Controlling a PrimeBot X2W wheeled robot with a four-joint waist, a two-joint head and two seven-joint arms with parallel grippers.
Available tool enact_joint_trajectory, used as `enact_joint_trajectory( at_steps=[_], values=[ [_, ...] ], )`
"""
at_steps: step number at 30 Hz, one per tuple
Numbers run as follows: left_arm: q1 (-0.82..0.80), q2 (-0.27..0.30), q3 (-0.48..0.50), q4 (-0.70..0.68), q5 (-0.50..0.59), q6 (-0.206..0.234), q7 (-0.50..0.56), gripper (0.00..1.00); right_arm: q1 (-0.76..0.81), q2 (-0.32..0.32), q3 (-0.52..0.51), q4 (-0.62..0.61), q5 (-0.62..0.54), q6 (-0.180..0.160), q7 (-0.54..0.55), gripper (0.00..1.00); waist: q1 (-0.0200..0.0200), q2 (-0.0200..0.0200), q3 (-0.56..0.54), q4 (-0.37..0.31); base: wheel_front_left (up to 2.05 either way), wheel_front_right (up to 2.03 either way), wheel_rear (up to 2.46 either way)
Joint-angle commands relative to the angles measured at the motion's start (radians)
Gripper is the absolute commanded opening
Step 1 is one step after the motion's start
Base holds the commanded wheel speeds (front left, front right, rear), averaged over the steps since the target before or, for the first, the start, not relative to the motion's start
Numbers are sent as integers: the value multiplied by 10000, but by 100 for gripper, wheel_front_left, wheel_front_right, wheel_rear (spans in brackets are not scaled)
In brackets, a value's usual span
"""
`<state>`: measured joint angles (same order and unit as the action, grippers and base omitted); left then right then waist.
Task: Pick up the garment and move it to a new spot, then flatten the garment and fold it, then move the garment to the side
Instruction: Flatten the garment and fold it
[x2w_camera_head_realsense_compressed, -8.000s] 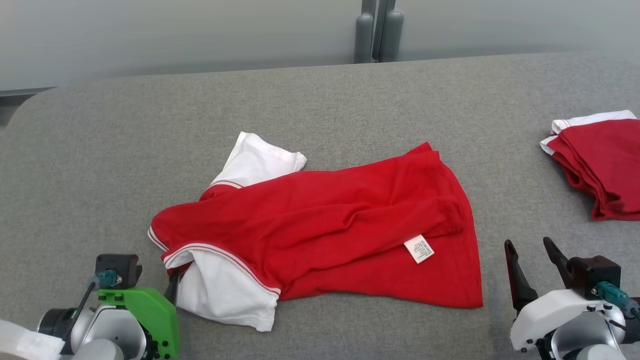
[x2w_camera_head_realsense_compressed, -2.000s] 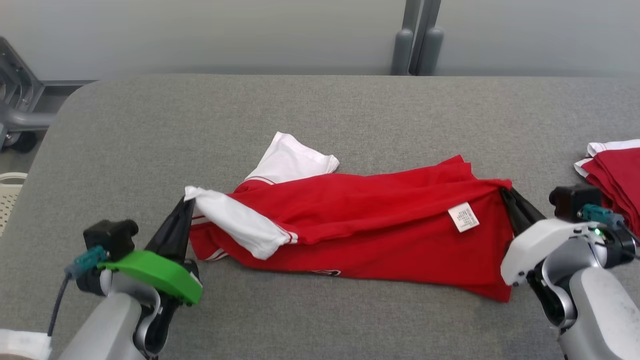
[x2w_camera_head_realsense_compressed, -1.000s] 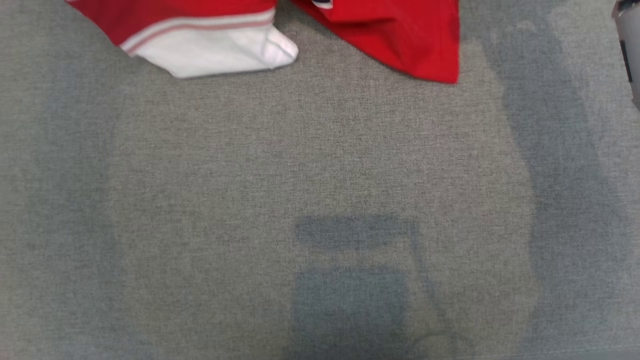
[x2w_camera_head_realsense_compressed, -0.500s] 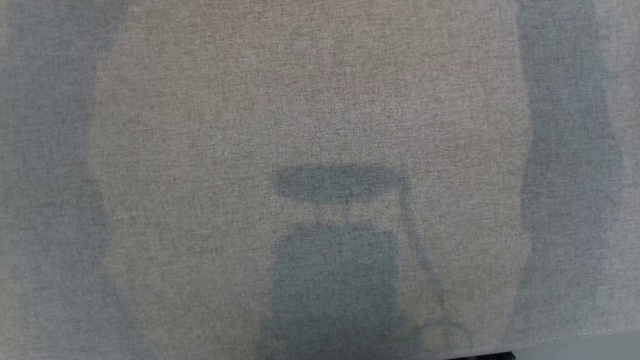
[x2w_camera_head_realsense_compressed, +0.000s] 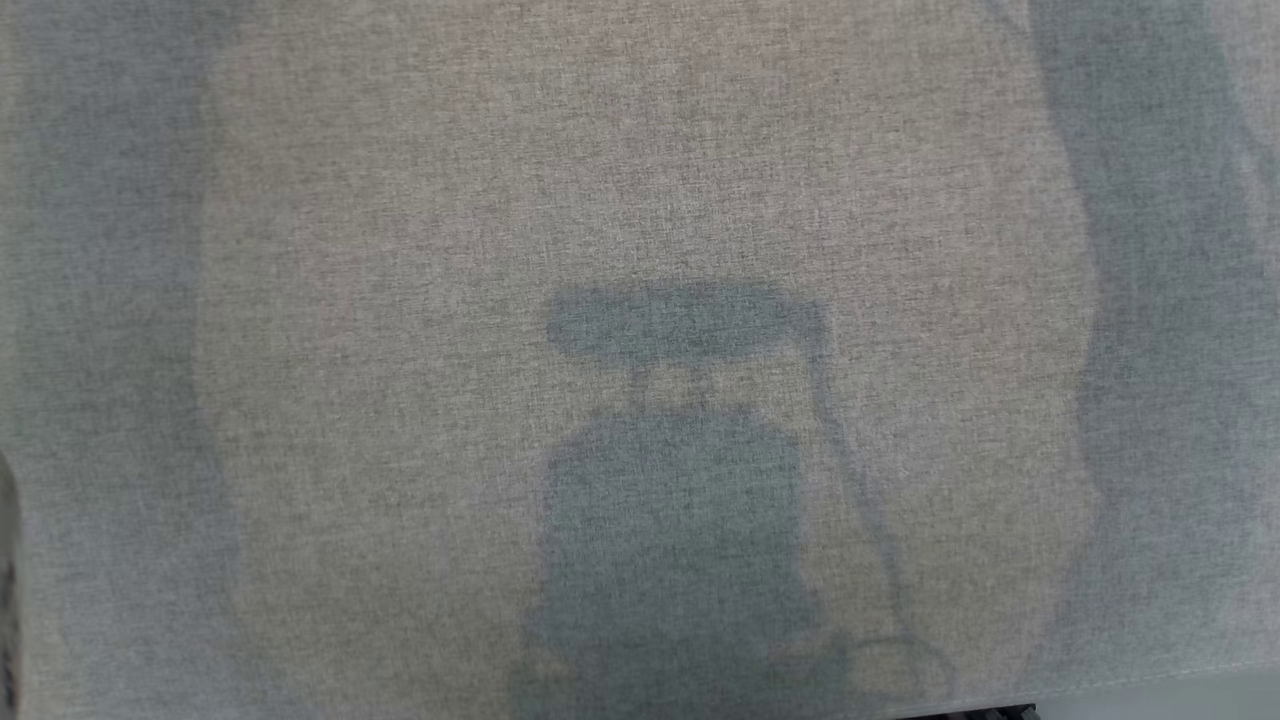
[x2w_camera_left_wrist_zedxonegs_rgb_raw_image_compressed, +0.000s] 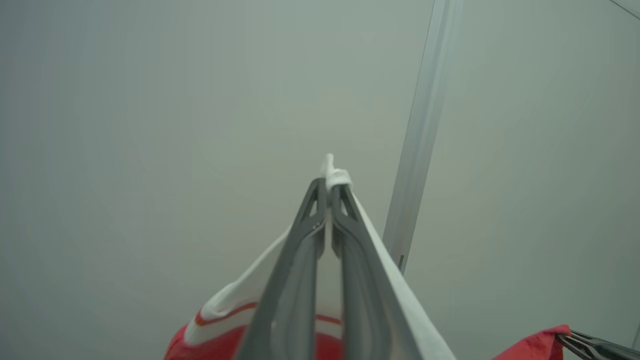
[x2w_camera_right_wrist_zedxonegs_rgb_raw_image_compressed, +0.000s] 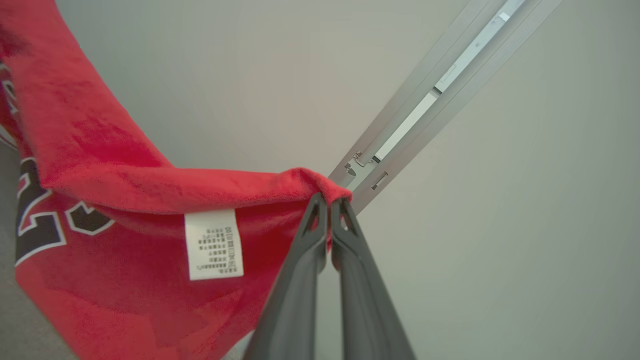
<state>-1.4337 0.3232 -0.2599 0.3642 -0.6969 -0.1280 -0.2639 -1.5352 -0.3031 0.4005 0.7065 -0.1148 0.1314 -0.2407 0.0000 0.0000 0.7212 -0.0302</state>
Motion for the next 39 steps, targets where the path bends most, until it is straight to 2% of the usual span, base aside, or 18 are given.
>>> enact_joint_trajectory(
  at_steps=[1, 8, 11, 15, 22, 27, 30, 34, 39],
  values=[
    [343, 1, -32, -65, -85, -30, -2, 0, 220, -155, 162, -44, 146, -16, -56, 0, 0, 0, -102, 67, 0, 0, 0],
    [3050, 158, 214, -660, -224, -30, -3, 0, 1523, -1043, 1708, -814, 1908, -16, 460, 0, 0, 0, -1055, 203, 0, 0, 0],
    [4357, 108, 455, -868, -200, -30, -4, 0, 2160, -1627, 2231, -1350, 2799, -18, 964, 0, 0, 0, -1668, 302, 0, 0, 0],
    [6067, -142, 752, -1128, -151, -30, -4, 0, 3331, -2090, 2546, -2122, 4018, -16, 1709, 0, 0, 0, -2492, 413, 0, 0, 0],
    [8605, -732, 863, -1578, -50, -31, -4, 0, 5545, -2844, 2260, -3266, 5530, -16, 2553, 0, 0, 0, -3898, 745, 0, 0, 0],
    [9905, -1141, 1108, -1524, -178, -31, -4, 0, 7234, -3147, 1667, -3390, 5778, -16, 2704, 0, 0, 0, -4773, 981, 0, 0, 0],
    [10641, -1158, 954, -1353, -167, -31, 8, 0, 8112, -3111, 1362, -3429, 5875, -18, 2780, 0, 0, 0, -5237, 1048, 0, 0, 0],
    [11433, -667, -113, -1017, 600, -26, 453, 0, 9263, -3340, 1434, -3604, 5779, -18, 3088, 0, 0, 0, -5870, 1168, 0, 0, 0],
    [11928, -493, -307, -850, 796, 151, 620, 0, 10040, -3339, 1316, -3898, 6062, -18, 3329, 0, 0, 0, -6273, 1168, 0, 0, 0]
  ],
)
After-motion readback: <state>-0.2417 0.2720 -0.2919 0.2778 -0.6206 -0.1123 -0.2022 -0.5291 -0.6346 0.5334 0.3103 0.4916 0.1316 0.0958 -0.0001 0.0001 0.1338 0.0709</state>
